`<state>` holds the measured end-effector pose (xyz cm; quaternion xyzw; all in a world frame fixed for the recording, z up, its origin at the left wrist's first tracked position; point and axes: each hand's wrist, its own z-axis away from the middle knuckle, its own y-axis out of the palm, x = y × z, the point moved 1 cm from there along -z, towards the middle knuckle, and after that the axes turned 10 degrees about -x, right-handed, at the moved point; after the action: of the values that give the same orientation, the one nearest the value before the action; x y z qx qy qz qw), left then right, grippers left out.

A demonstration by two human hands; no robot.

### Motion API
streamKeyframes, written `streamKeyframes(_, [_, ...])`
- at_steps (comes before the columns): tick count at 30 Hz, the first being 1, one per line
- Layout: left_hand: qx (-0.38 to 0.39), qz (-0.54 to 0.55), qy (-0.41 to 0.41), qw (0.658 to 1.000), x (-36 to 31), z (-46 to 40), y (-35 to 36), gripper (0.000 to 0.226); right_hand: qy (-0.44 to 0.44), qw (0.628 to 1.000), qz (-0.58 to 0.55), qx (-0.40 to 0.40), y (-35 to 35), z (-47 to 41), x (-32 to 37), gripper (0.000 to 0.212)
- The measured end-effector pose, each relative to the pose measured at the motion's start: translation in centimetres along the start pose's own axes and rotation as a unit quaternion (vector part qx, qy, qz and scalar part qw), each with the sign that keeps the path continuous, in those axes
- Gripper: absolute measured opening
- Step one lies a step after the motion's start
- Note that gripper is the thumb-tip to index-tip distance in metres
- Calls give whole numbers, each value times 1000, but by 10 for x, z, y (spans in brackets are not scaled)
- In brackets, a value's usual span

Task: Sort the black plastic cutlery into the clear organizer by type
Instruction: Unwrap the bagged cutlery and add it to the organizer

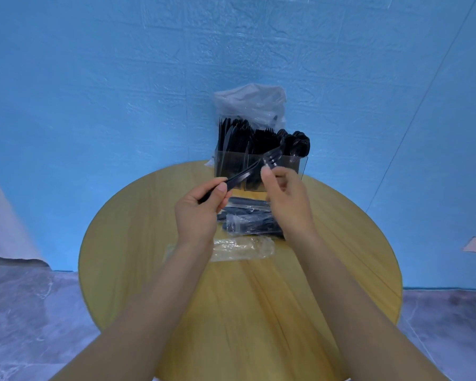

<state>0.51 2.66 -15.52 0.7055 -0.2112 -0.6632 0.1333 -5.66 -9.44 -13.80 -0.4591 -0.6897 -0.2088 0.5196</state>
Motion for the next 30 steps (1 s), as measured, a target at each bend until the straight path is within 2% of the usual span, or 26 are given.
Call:
streamKeyframes(2, [13,-9,2,1000,2,0,3,15,92,984,-150,0,7,-16,16,29])
streamKeyframes(4, [29,-20,3,999,3,-2,5,16,120,969,-214,-12,11,-30,24,24])
streamKeyframes(8, [108,-84,-35,990,-3,-19,6,17,120,965,-234,21,16,-48,27,18])
streamKeyframes(11, [222,-194,-62,953,-11,-32,8,19,108,966,-228,52,19,-56,28,19])
streamKeyframes(13, [253,-236,-56,937,-13,-40,13,26,119,964,-229,55,22,-60,27,18])
streamKeyframes(18, [222,-255,-8,941,-8,-60,26,22,128,972,-196,22,30,-78,26,23])
streamKeyframes(21, [227,-258,-4,939,-3,-68,28,22,115,980,-160,-14,33,-93,21,27])
streamKeyframes(26, [222,-258,-5,940,1,-85,29,20,87,982,-164,-22,36,-117,17,28])
streamKeyframes(30, [198,-258,-4,946,8,-96,27,19,49,980,-174,-84,38,-143,18,32])
